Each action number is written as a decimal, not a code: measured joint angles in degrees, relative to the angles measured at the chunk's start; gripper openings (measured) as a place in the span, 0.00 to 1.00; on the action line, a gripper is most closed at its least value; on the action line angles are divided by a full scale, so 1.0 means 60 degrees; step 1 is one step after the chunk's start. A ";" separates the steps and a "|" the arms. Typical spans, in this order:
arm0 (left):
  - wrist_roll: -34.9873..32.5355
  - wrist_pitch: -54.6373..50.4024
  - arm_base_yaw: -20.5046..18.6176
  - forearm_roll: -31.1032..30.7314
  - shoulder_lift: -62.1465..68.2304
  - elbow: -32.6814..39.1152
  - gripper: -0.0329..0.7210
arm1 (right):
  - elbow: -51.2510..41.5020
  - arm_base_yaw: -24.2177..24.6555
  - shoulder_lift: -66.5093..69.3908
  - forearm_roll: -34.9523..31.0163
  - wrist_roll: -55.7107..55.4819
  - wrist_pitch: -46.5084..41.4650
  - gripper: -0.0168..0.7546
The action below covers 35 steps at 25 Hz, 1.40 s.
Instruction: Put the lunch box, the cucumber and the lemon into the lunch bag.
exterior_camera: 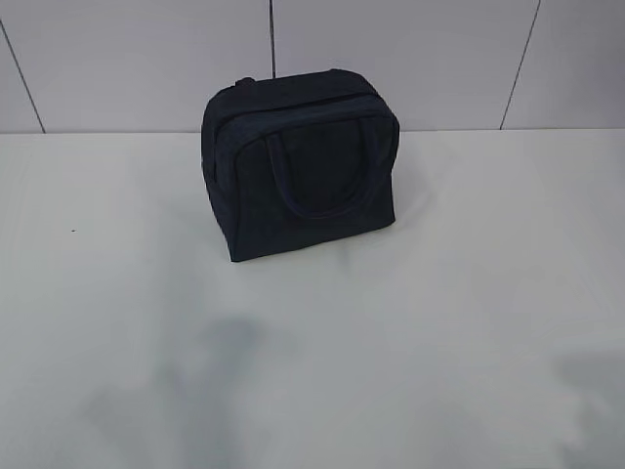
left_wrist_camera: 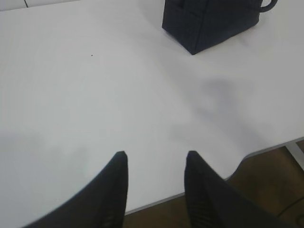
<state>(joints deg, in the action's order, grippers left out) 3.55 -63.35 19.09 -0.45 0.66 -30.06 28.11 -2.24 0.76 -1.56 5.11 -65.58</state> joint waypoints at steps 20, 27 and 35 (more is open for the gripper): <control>0.0006 0.0000 -0.2439 0.0000 0.0000 0.0000 0.43 | 0.0000 0.0000 0.0000 0.0000 0.0000 0.0000 0.61; 0.0006 0.0000 -0.3013 0.0000 0.0000 0.0000 0.43 | 0.0000 0.0000 0.0000 0.0000 0.0000 0.0000 0.61; 0.0006 0.0000 -0.3003 0.0000 0.0000 0.0000 0.43 | 0.0000 0.0000 0.0000 0.0000 -0.0017 0.0000 0.61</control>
<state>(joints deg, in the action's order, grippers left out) 3.59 -63.35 1.07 -0.45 0.66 -30.06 28.11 -2.24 0.76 -1.56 5.01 -65.58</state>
